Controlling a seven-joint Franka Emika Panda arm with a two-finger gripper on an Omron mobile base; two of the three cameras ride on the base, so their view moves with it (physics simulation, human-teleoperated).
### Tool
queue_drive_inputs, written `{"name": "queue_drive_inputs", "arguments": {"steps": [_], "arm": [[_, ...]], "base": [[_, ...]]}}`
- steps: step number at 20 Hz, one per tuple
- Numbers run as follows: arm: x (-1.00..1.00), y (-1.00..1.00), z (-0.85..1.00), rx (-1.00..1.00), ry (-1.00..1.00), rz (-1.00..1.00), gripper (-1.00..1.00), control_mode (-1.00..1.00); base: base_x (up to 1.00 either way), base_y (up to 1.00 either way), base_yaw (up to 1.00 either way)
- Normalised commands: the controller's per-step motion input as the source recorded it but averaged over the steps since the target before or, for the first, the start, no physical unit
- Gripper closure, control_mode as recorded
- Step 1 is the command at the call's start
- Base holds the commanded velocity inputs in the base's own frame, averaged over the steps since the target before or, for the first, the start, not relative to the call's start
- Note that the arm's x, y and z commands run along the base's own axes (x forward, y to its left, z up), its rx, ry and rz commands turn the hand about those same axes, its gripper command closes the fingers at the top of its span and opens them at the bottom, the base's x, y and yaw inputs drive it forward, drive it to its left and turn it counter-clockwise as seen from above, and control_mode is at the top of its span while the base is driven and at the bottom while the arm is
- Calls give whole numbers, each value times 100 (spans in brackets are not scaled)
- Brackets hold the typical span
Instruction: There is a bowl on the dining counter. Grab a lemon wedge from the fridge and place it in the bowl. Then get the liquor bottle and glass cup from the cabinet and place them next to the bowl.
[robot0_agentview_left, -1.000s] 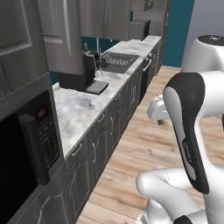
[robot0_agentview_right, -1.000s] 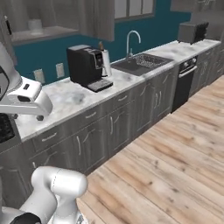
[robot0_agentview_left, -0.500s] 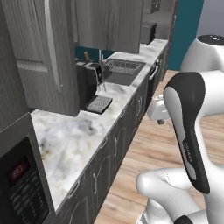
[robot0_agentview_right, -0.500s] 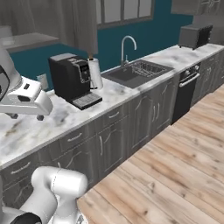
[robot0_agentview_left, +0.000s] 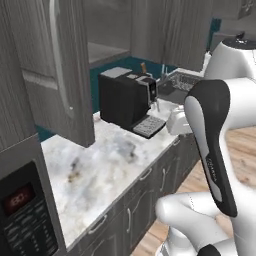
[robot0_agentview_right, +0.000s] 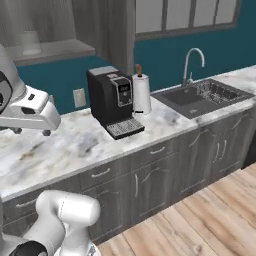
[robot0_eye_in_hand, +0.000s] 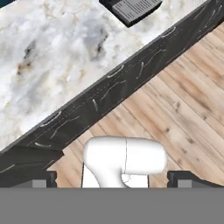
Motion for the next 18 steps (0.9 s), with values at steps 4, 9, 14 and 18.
{"name": "queue_drive_inputs", "arguments": {"steps": [4,9,14,18], "arm": [[0,0,0,0,0,0,-100,100],[0,0,0,0,0,0,-100,100],[0,0,0,0,0,0,-100,100],[0,0,0,0,0,0,-100,100]], "base": [[56,-16,60],[79,-39,57],[78,-30,55],[21,-6,57]]}}
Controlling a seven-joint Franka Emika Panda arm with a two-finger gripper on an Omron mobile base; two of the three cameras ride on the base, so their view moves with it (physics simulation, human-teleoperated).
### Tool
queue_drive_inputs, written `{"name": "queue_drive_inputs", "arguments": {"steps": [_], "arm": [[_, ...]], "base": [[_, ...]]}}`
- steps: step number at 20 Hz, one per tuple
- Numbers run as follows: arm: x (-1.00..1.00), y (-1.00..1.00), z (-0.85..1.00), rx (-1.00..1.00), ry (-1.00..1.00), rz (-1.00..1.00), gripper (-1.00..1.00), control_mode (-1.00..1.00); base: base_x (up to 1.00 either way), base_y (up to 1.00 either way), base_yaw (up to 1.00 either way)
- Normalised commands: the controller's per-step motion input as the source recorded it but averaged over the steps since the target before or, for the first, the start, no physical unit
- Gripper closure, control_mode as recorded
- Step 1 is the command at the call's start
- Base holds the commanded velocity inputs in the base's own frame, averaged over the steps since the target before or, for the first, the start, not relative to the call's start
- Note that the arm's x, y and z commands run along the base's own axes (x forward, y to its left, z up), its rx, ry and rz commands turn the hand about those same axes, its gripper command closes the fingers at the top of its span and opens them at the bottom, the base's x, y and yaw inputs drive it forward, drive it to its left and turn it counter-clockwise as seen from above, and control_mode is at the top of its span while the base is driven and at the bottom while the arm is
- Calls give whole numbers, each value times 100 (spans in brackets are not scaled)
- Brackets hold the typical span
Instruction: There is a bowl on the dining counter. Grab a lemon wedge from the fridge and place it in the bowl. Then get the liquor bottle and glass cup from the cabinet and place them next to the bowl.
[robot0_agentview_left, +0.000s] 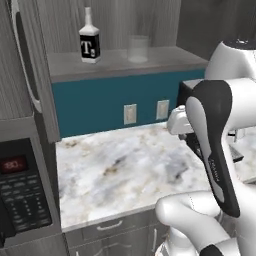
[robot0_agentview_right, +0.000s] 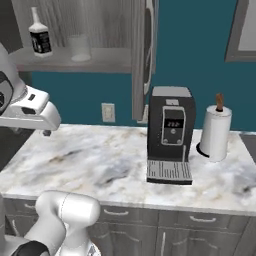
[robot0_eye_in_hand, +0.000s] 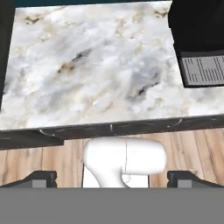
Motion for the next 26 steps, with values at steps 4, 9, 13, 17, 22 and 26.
{"name": "queue_drive_inputs", "arguments": {"steps": [4,9,13,17,22,26], "arm": [[0,0,0,0,0,0,-100,100],[8,20,34,0,-16,6,-100,-100],[-20,29,96,0,-50,0,-100,-100],[-11,31,95,0,-48,0,-100,-100],[31,38,62,0,-26,0,-100,-100],[59,44,42,0,-16,0,-100,-100]], "base": [[41,2,39],[9,4,4],[0,0,0],[0,0,0],[0,0,0],[0,0,0]]}}
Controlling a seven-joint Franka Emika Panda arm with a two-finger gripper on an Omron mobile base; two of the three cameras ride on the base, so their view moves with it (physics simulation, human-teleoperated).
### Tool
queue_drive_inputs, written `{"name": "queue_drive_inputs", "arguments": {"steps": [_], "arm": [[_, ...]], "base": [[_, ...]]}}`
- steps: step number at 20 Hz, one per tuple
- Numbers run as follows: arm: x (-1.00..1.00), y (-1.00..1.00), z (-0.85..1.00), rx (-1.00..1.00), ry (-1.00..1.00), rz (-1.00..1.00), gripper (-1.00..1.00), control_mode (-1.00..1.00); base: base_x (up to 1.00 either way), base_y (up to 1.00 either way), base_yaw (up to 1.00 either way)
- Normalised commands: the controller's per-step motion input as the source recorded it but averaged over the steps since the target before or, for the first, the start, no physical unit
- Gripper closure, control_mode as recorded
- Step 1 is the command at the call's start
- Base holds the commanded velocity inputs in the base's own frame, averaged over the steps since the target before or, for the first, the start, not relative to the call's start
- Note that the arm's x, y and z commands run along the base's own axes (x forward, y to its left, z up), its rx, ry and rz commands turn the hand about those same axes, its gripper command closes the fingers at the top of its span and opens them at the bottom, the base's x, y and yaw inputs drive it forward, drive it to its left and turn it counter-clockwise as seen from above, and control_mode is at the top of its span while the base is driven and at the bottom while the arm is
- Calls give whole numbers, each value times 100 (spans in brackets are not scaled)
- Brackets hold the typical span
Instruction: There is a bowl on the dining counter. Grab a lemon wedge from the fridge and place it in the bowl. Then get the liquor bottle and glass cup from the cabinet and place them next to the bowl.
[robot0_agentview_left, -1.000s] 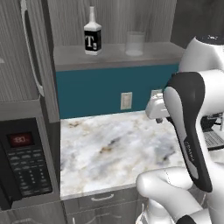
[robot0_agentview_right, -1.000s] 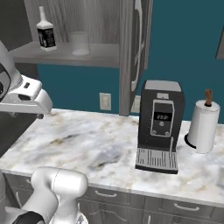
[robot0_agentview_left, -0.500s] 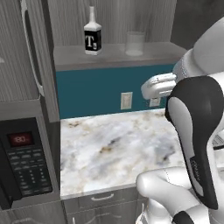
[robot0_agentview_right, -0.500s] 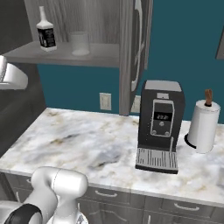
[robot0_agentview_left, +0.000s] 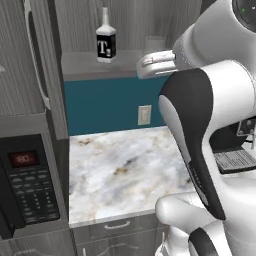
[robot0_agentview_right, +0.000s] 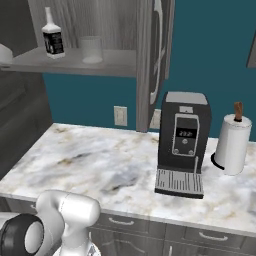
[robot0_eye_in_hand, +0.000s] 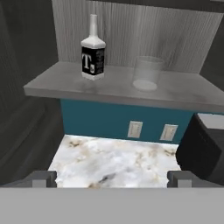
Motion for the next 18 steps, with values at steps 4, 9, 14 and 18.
{"name": "queue_drive_inputs", "arguments": {"steps": [4,9,14,18], "arm": [[70,27,26,0,-12,0,-100,-100],[73,4,9,0,-7,0,-100,-100],[70,3,0,2,-1,0,-100,-100],[49,12,0,5,-8,0,-100,-100]], "base": [[0,0,0],[0,0,0],[0,0,0],[0,0,0]]}}
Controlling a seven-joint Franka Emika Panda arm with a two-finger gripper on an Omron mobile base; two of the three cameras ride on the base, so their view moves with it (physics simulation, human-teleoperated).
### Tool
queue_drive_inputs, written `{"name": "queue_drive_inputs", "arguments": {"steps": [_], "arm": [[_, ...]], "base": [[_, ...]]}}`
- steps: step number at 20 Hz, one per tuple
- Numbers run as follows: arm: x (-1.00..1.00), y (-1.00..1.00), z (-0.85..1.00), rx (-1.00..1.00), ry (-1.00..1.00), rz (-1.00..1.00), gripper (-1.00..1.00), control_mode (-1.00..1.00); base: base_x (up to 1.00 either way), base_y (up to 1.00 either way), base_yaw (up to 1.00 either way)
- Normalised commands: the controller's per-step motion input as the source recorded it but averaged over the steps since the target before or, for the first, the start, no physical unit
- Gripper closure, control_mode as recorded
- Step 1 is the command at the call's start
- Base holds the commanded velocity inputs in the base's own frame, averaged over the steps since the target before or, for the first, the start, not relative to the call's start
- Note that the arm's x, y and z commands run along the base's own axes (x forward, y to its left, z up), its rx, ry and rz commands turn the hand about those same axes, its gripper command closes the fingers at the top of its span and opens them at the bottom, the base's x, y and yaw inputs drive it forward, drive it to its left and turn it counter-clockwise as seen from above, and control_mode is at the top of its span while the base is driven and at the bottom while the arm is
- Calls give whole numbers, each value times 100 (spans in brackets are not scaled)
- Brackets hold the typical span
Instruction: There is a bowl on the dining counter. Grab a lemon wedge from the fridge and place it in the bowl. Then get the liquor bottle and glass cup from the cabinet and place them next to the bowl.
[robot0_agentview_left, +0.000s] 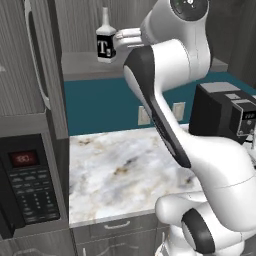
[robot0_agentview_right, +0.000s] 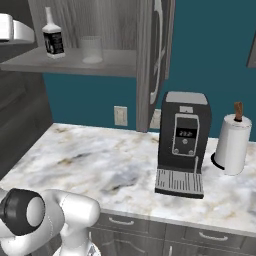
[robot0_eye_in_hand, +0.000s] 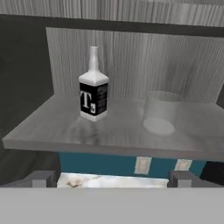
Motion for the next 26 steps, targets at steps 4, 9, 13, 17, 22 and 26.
{"name": "queue_drive_inputs", "arguments": {"steps": [4,9,13,17,22,26], "arm": [[61,17,6,8,-7,0,-100,-100],[80,8,1,8,0,0,-100,-100],[71,6,15,5,0,0,-100,-100],[53,1,34,0,0,0,-100,-100],[46,0,19,0,0,3,-100,-100],[41,7,0,0,6,11,-100,-100]], "base": [[0,0,0],[0,0,0],[0,0,0],[0,0,0],[0,0,0],[0,0,0]]}}
